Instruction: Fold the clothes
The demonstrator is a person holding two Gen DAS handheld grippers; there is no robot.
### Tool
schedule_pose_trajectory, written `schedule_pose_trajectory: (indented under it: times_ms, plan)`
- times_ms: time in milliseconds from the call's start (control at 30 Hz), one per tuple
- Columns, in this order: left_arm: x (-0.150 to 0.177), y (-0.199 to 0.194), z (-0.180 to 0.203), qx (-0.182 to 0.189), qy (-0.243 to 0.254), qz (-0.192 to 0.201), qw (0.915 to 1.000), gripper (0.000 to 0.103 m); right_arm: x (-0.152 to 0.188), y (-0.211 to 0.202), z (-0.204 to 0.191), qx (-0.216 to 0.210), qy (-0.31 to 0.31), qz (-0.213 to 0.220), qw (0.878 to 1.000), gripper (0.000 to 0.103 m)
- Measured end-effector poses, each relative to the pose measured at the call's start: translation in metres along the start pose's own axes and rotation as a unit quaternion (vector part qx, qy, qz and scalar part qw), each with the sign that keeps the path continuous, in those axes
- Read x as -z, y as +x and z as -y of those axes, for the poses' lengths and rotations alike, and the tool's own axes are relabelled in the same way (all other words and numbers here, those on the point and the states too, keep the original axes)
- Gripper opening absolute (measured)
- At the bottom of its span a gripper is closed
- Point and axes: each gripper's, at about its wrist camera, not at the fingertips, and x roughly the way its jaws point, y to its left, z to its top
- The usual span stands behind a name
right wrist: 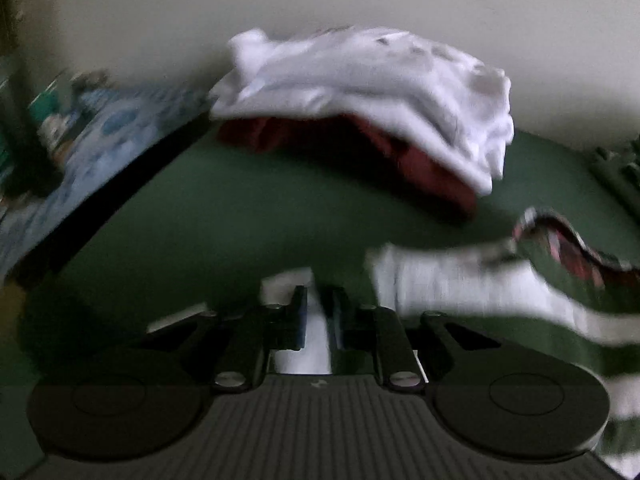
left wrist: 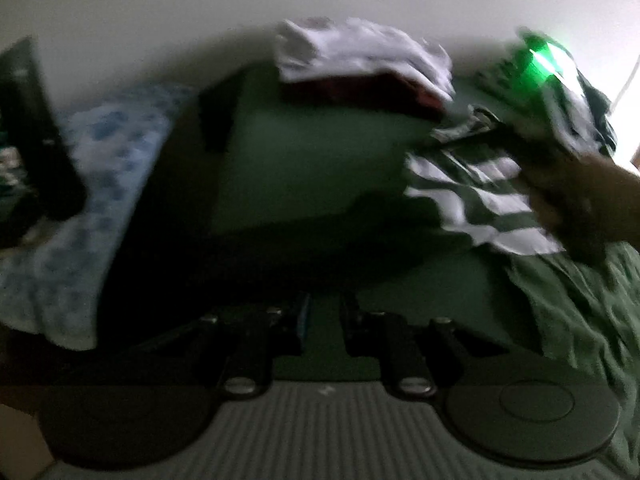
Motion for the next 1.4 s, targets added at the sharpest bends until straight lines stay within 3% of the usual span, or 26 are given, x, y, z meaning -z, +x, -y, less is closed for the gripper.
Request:
schedule_pose_trajectory:
  times_ms: [133,167,267,333,400,567,667,767,900,1000,1033,1200,1400]
  plan:
    - [-0.012,0.026,0.01,0.017,0.008,-0.01,0.9998,0.024,-0.007,0.008,0.014,0.033,0.034,0.012,0.999,0.013]
    - [-0.015,0.032,0.009,0.018,0.007,-0.01,0.9998,0.031,-0.004,-0.002,0.017,0.026,0.037,0.024,0.999,0.014]
    - [-0.023,0.049,0.003,0.007,0.001,-0.005,1.0,0.031,0.016,-0.044,0.022,0.002,0.013,0.051,0.999,0.018]
    - [-0.028,0.057,-0.005,-0.011,-0.008,0.005,0.9999,0.023,0.04,-0.077,0.024,0.003,-0.016,0.061,0.998,0.022]
    - [-0.036,0.064,-0.018,-0.024,-0.028,0.007,0.9993,0.009,0.071,-0.112,0.029,-0.005,-0.03,0.057,0.998,0.022]
    - [-0.041,0.065,-0.026,-0.037,-0.035,0.004,0.9987,0.007,0.147,-0.189,0.041,-0.023,-0.005,0.013,1.0,0.022]
    - [-0.042,0.063,-0.029,-0.043,-0.035,0.001,0.9985,0.007,0.178,-0.217,0.05,0.033,0.02,-0.006,0.999,0.023]
    - [-0.042,0.061,-0.029,-0.047,-0.032,-0.002,0.9984,0.008,0.209,-0.254,0.079,0.124,0.086,-0.013,0.988,0.027]
    - [-0.02,0.03,0.003,0.003,0.001,-0.003,1.0,0.008,0.246,-0.296,0.115,0.214,0.151,-0.035,0.965,0.031]
    - [0.003,0.007,0.038,0.063,0.027,-0.017,0.9975,0.01,0.272,-0.322,0.13,0.238,0.173,-0.057,0.954,0.035]
    - [0.013,0.001,0.052,0.078,0.039,-0.025,0.9959,0.011,0.279,-0.328,0.132,0.232,0.18,-0.06,0.954,0.039]
    - [0.058,-0.021,0.118,0.143,0.086,-0.08,0.9826,0.013,0.3,-0.345,0.139,0.188,0.198,-0.069,0.959,0.042]
    - [0.106,-0.041,0.165,0.157,0.083,-0.151,0.9726,0.012,0.316,-0.359,0.144,0.082,0.189,-0.08,0.975,0.039]
